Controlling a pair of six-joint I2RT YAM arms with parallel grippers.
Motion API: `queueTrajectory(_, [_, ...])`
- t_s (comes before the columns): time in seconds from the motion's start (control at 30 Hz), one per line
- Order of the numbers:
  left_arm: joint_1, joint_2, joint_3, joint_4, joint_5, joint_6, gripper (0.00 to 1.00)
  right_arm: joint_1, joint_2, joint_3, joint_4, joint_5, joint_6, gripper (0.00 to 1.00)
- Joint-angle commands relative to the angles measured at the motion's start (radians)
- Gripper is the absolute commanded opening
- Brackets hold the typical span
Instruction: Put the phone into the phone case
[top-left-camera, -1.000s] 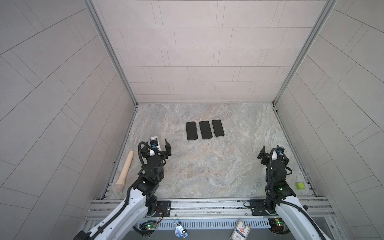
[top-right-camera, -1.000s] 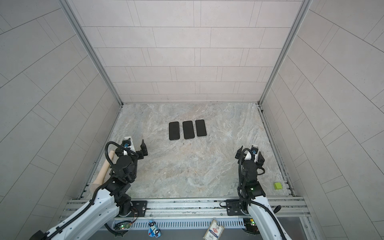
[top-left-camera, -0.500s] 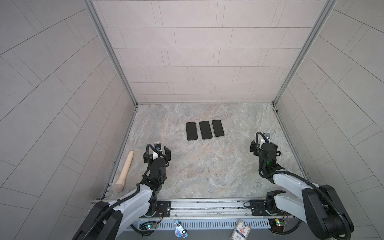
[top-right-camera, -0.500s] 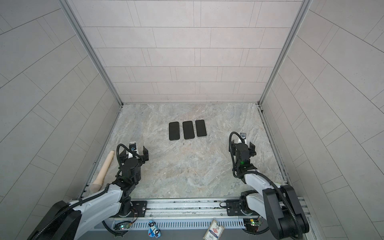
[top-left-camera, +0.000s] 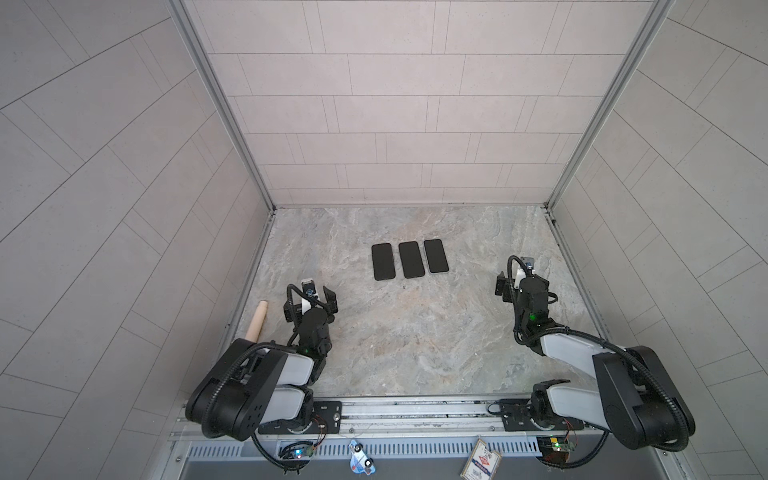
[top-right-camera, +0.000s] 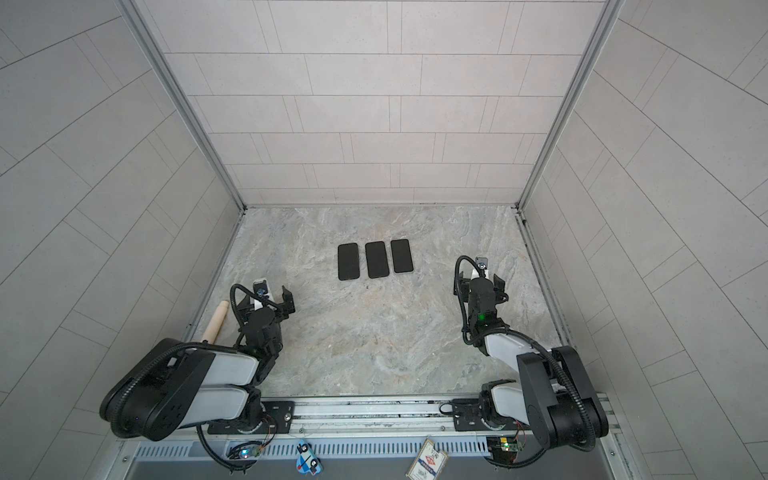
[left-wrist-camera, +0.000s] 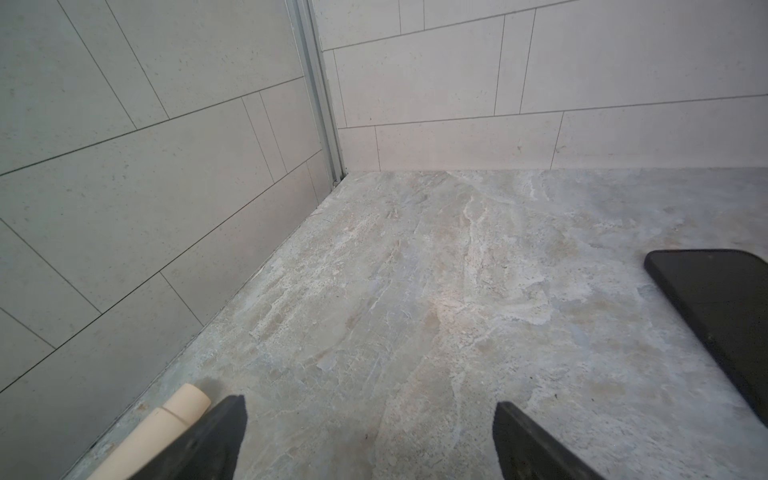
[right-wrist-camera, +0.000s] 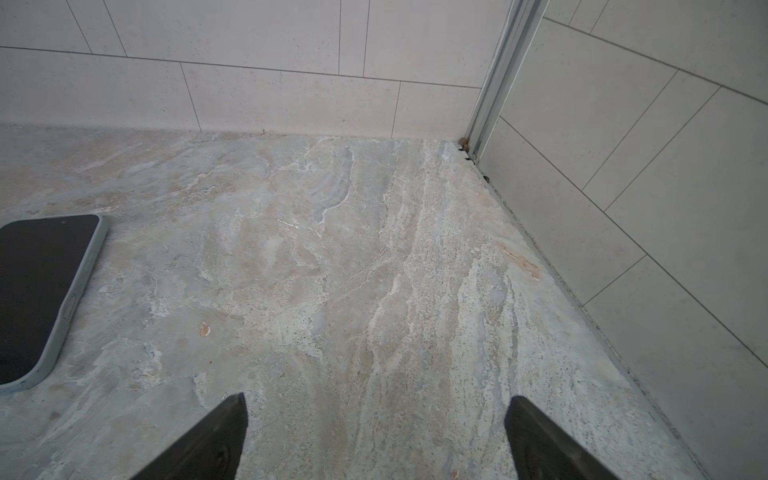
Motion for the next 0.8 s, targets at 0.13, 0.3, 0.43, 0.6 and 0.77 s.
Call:
queueTrajectory(0.13, [0.028, 0.0, 0.013, 0.107, 0.011, -0.016, 1.0, -0.018, 0.353, -0.127, 0.663, -0.125, -0.152, 1.0])
queueTrajectory(0.3, [0.051, 0.019, 0.029, 0.103, 0.027, -0.013, 1.0, -0.025, 0.244, 0.036, 0.2, -0.12, -0.106, 0.97])
queueTrajectory(0.43, [0.059, 0.032, 0.033, 0.111, 0.049, -0.001, 1.0, -0.033, 0.268, 0.097, 0.138, -0.079, -0.095, 0.98])
queueTrajectory(0.6, [0.062, 0.015, 0.019, 0.112, 0.107, 0.024, 1.0, -0.014, 0.278, 0.051, 0.228, -0.045, -0.118, 1.0])
queueTrajectory(0.77, [0.102, 0.101, 0.05, 0.118, 0.226, 0.061, 0.98, -0.015, 0.26, 0.073, 0.162, -0.038, -0.099, 1.0])
